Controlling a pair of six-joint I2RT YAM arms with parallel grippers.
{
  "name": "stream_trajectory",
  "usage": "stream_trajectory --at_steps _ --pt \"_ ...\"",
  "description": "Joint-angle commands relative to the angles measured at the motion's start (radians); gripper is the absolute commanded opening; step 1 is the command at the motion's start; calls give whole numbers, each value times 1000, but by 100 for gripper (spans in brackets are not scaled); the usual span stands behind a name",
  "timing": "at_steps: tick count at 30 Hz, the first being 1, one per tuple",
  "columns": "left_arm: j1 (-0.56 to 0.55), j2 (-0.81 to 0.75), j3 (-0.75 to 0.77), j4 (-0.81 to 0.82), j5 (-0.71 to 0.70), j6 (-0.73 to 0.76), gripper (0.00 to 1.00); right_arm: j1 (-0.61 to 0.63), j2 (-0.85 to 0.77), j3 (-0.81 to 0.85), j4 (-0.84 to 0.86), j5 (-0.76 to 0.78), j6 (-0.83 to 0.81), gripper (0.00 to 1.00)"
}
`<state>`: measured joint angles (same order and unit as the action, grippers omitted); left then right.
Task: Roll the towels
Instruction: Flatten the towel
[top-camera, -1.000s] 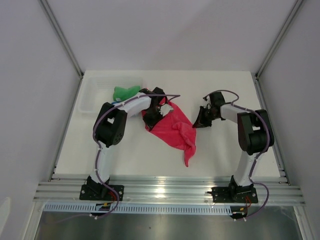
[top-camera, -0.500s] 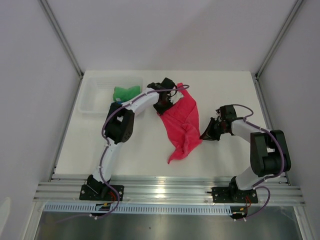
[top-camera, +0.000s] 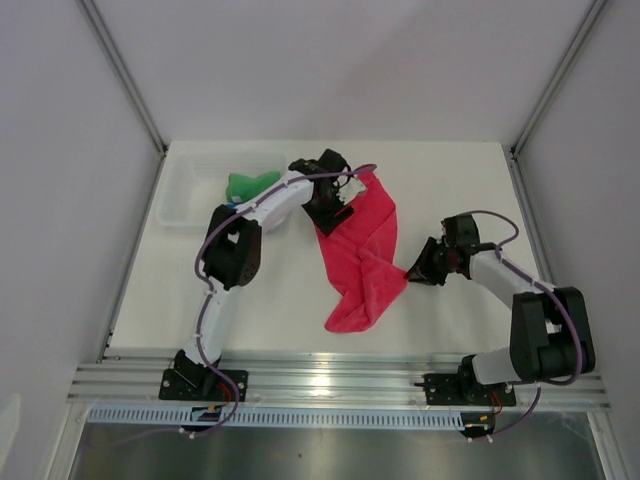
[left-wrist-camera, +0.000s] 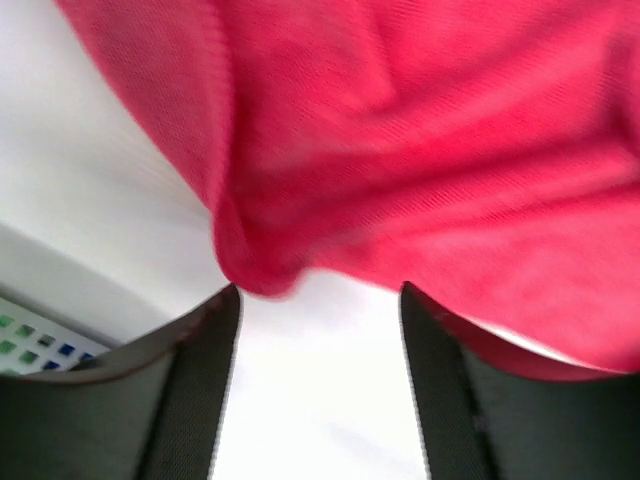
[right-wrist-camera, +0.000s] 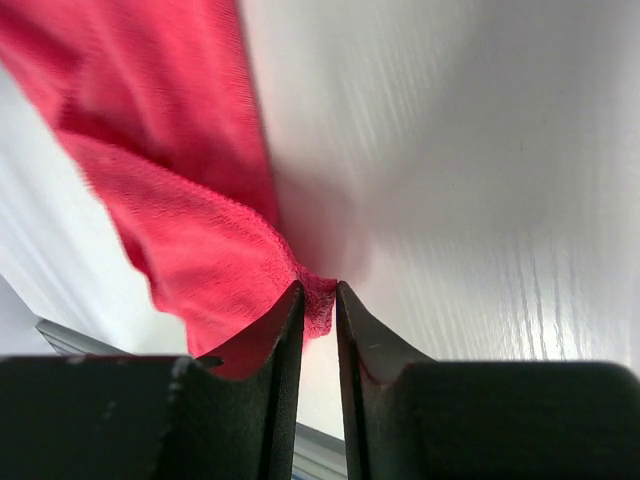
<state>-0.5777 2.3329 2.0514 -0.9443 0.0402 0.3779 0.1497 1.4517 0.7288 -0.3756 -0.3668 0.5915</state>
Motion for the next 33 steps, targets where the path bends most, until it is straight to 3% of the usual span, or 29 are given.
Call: stream_trajectory --at_steps 1,3,9,10,11,14,19,23,27,31,33 --pt "-22 -194 -20 -76 169 39 71 -10 -105 -3 -11 52 -15 22" --pt "-43 -269 -78 -117 228 97 77 -9 -105 -9 -5 37 -22 22" --pt "-146 -356 -235 -252 395 272 78 -7 -96 -68 64 32 -24 24" --pt "-165 -371 -272 -269 411 291 82 -7 -91 -69 70 31 -30 25" --pt "-184 -379 -310 -269 426 302 87 -9 -85 -62 73 35 -36 25" --pt "-263 -397 -381 -228 487 338 88 -9 -60 -58 78 52 -47 25" --pt "-395 -400 -483 -119 435 328 86 -6 -48 -66 95 78 -55 27" --pt "-497 -425 -664 14 347 337 86 -7 -51 -71 107 101 -74 28" --pt "-536 -431 -770 148 238 328 87 -6 -40 -88 145 108 -90 29" --pt "-537 -360 -769 214 101 290 86 1 -45 -114 185 115 -85 31" --pt "-539 -336 -763 222 98 274 86 7 -51 -120 191 114 -84 31"
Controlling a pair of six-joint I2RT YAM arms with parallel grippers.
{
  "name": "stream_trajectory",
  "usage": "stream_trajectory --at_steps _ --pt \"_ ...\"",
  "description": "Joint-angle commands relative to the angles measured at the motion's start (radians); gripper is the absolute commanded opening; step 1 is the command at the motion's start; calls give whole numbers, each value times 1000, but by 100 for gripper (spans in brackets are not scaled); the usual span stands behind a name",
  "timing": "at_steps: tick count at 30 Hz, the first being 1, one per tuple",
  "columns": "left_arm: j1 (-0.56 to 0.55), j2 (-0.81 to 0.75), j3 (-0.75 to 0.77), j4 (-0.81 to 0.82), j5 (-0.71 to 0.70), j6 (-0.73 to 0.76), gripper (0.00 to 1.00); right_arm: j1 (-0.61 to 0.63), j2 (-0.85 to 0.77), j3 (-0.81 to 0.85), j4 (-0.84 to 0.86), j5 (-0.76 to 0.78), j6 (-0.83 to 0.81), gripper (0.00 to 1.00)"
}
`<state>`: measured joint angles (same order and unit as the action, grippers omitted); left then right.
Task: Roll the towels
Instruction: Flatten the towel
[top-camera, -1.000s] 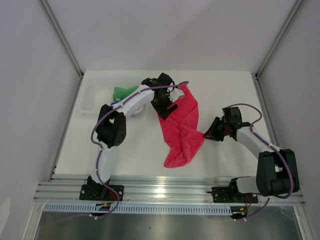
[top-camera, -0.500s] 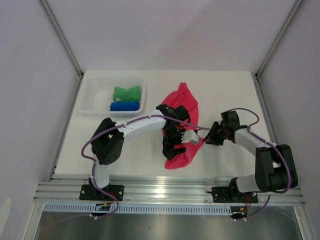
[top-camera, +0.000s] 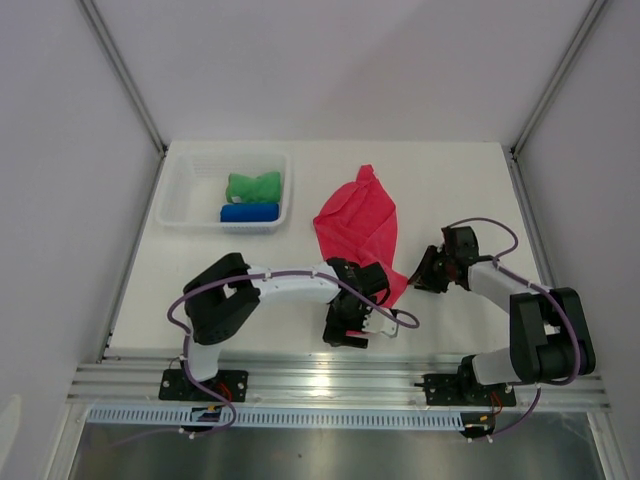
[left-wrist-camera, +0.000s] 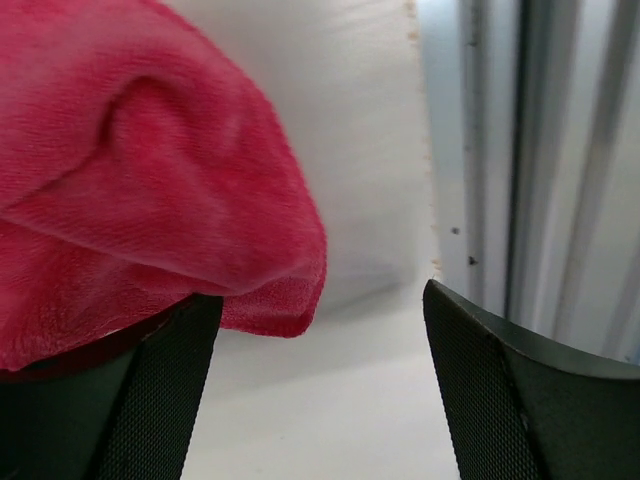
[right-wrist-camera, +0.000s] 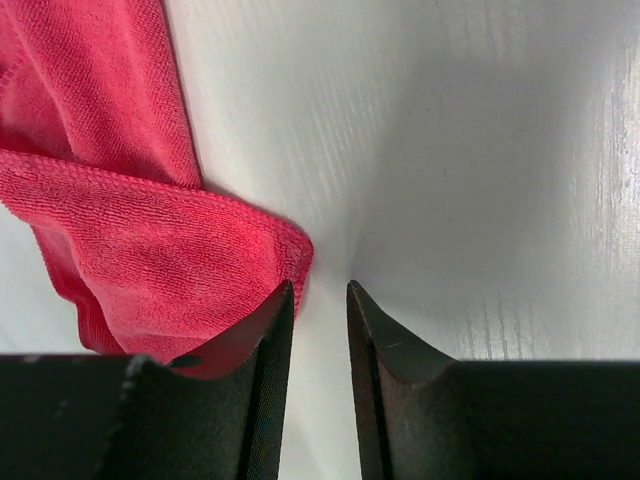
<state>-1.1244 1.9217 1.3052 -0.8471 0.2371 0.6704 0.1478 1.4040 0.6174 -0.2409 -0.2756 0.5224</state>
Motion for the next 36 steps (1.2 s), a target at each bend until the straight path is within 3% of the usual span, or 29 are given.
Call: stream_trajectory --at_steps 1,7,9,12,13,15,16,19,24,28,33,36 --pt "6 86 -23 128 -96 -23 85 13 -7 -10 52 21 -15 32" --pt "-15 112 -63 161 -117 -34 79 24 9 -28 87 0 25 34" --pt "-17 126 -58 166 -124 -43 57 32 45 -28 107 -13 42 35" --pt "-17 128 -58 175 -130 -52 40 44 73 -33 121 -10 60 34" --pt "-15 128 -57 175 -133 -57 27 44 91 -33 132 -20 62 32" --pt "-15 126 -55 172 -139 -61 10 45 99 -25 134 -25 64 22" --pt "-15 125 -54 171 -143 -64 1 47 101 -25 140 -28 68 11" --pt "-3 93 -63 151 -142 -77 1 35 72 -18 123 -37 65 0" --pt "23 -31 -107 149 -160 -71 1 15 -109 2 46 -47 45 0" --pt "69 -147 -98 106 -185 -71 1 18 -327 39 -119 -21 22 0" --pt "101 -311 -61 31 -277 -39 1 15 -587 226 -311 61 -33 0" --pt "107 -418 12 -38 -340 -22 1 13 -648 376 -396 117 -68 0"
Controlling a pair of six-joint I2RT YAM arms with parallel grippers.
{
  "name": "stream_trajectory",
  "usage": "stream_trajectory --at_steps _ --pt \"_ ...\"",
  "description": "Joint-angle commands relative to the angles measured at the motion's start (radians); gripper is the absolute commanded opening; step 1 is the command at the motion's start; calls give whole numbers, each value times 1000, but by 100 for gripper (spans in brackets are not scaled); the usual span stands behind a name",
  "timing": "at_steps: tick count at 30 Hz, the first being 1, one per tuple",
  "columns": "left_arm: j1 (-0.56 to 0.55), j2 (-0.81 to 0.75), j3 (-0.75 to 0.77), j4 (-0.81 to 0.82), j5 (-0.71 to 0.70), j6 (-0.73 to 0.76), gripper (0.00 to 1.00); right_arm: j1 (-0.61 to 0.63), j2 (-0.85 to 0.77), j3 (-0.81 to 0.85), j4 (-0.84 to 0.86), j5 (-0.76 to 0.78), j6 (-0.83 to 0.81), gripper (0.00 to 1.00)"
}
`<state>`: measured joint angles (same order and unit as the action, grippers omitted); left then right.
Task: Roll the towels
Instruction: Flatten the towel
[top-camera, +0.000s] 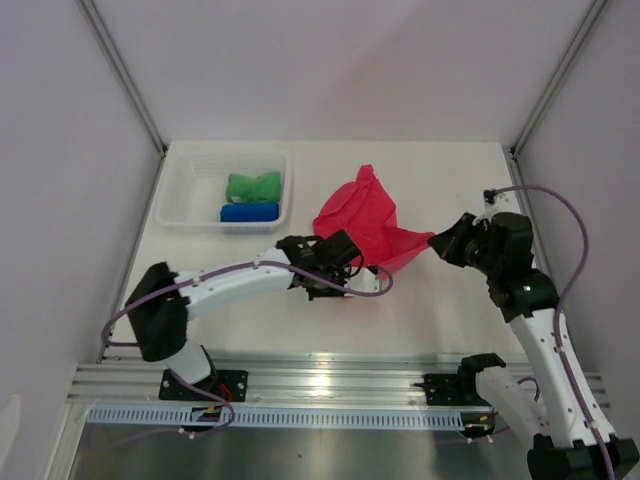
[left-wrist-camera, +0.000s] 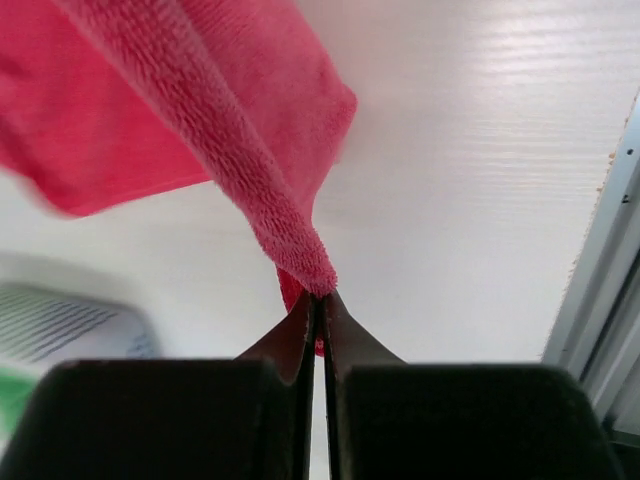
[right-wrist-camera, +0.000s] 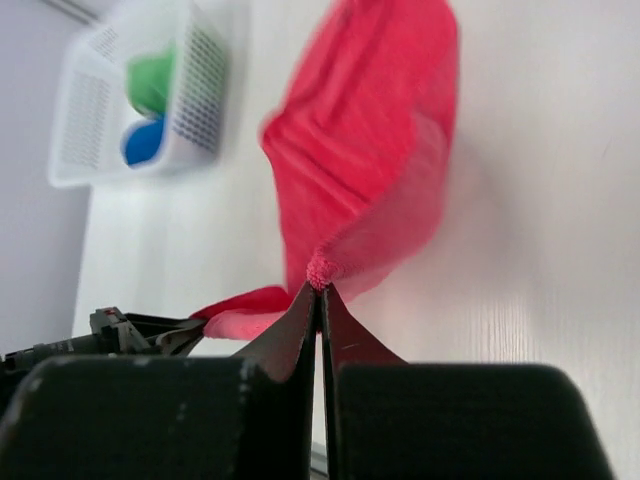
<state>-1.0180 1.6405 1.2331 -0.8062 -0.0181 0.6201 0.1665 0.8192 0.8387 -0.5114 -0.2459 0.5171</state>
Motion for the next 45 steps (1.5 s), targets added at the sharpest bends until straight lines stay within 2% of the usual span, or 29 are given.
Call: stream_trajectory --at_steps 1,7,10,14,15,18,19,21,22,23,24,25,27,29,32,34,37,41,45 --pt "1 -163 103 -96 -101 35 1 -5 -81 195 -150 97 -71 0" --pt "41 -291 354 -162 -221 78 1 -4 -16 538 -252 126 -129 0" --pt "94 -306 410 -139 -241 122 1 -5 29 612 -247 145 -140 0" --pt "202 -265 498 -87 -207 156 1 -7 140 612 -147 163 -131 0" --pt "231 -236 529 -88 -197 158 1 -10 176 616 -124 165 -134 0" --pt "369 -50 771 -154 -139 120 1 -38 358 678 -8 148 -129 0" --pt "392 57 956 -183 -123 109 1 -45 414 709 11 129 -127 0" --pt "438 167 1083 -203 -114 101 1 -68 586 836 48 126 -127 0" --pt "446 218 1238 -185 -126 107 1 -73 644 887 54 123 -127 0" --pt "452 298 1268 -154 -163 116 1 -84 699 939 63 126 -126 0" --pt "463 321 1286 -112 -177 142 1 -87 753 1041 83 129 -112 0" --pt "467 340 1261 9 -184 154 1 -94 847 1089 97 129 -101 0" --pt "483 344 1202 164 -213 185 1 -104 932 1234 137 129 -59 0" --pt "498 378 1229 337 -230 187 1 -107 1043 1347 157 125 -39 0" --pt "522 430 1302 419 -227 184 1 -108 1178 1571 209 138 -32 0" --pt "536 447 1323 534 -195 210 1 -119 1265 1731 238 165 -28 0" --pt "545 469 1327 648 -140 251 1 -145 1308 1803 341 206 6 0" --pt "549 496 1329 728 -115 282 1 -156 1296 1765 454 237 -21 0" --pt "552 504 1330 733 -105 279 1 -193 1287 1761 421 205 -84 0"
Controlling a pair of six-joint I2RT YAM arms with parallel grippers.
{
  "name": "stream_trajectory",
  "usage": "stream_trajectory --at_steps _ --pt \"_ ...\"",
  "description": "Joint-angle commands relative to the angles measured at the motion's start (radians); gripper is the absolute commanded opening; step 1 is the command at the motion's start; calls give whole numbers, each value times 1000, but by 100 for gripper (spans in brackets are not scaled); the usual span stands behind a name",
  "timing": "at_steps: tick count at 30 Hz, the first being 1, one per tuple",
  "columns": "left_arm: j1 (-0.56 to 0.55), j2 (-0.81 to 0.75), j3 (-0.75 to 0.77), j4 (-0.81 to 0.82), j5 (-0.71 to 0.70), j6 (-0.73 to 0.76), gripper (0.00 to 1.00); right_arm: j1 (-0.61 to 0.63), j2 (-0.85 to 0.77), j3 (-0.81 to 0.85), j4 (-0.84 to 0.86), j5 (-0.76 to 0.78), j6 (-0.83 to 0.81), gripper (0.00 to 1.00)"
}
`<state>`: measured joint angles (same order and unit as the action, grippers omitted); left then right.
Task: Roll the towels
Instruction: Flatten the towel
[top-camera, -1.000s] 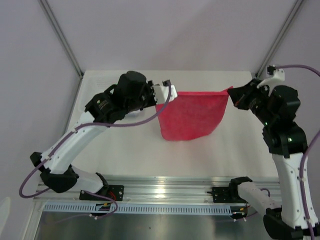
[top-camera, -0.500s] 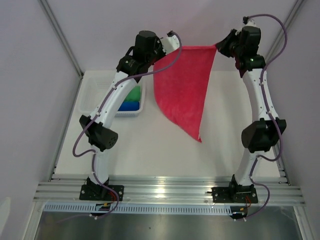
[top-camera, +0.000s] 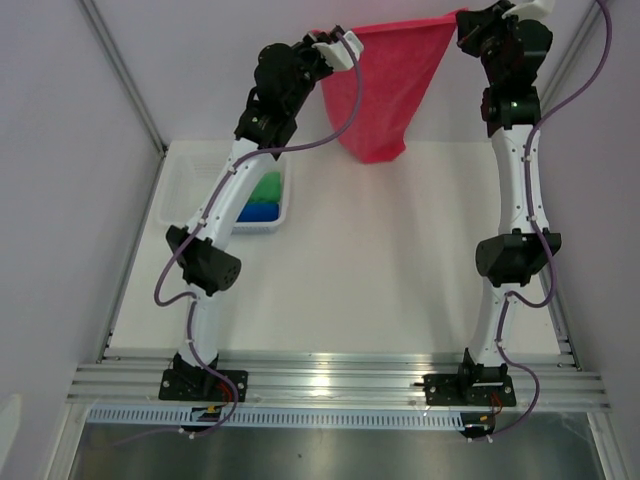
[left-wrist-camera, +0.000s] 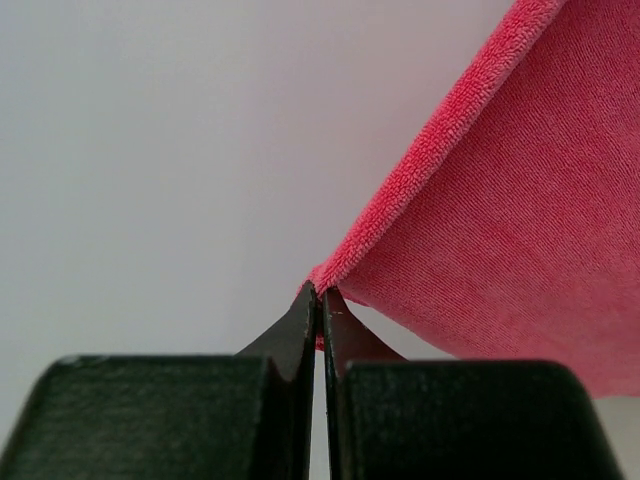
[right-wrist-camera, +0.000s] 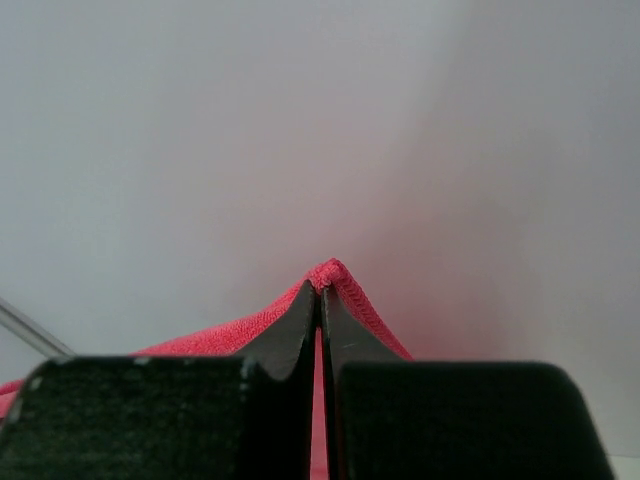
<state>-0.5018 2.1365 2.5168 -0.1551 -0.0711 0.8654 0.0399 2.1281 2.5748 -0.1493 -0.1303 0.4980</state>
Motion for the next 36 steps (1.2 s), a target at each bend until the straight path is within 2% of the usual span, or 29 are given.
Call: stream_trajectory --at_steps 1,6,9,10,11,12,13,15,16,18,19,23,25,26,29,32,36 --pt "36 3 46 81 -55 27 1 -66 -29 22 47 81 -81 0" --pt "34 -15 66 34 -59 -2 1 -78 -115 -45 -22 54 -162 0" --pt "34 -59 18 -111 -7 -16 1 -80 -201 -164 -81 6 -190 0" --pt "34 -81 -7 -154 13 -32 1 -80 -296 -341 -73 -6 -182 0" --pt "34 -130 -94 -252 36 -80 1 -78 -348 -451 -28 -17 -174 0" --pt "34 -156 -125 -315 118 -98 1 -75 -403 -563 -3 -26 -167 0" --pt "34 -183 -183 -381 163 -114 1 -74 -507 -763 8 -22 -153 0" --pt "28 -264 -266 -586 296 -155 1 -71 -606 -928 -4 -2 -136 0" --pt "23 -291 -324 -653 332 -158 1 -66 -653 -1061 -16 0 -127 0" --pt "3 -341 -398 -765 385 -157 1 -52 -775 -1166 -106 6 -121 0" --pt "-4 -386 -526 -859 433 -152 1 -20 -810 -1217 -142 18 -112 0" --pt "-33 -478 -821 -965 504 -85 1 122 -1000 -1557 -287 5 -14 0" --pt "-41 -521 -1002 -966 508 -45 1 184 -1043 -1639 -358 3 42 0" --pt "-52 -535 -1071 -968 502 -14 1 243 -1063 -1671 -445 14 63 0" --pt "-76 -579 -1200 -1006 504 32 1 301 -1157 -1743 -626 61 149 0" --pt "-102 -607 -1265 -1087 545 55 1 334 -1241 -1788 -735 2 200 0" --pt "-138 -644 -1332 -1175 553 78 1 438 -1298 -1825 -884 -26 278 0"
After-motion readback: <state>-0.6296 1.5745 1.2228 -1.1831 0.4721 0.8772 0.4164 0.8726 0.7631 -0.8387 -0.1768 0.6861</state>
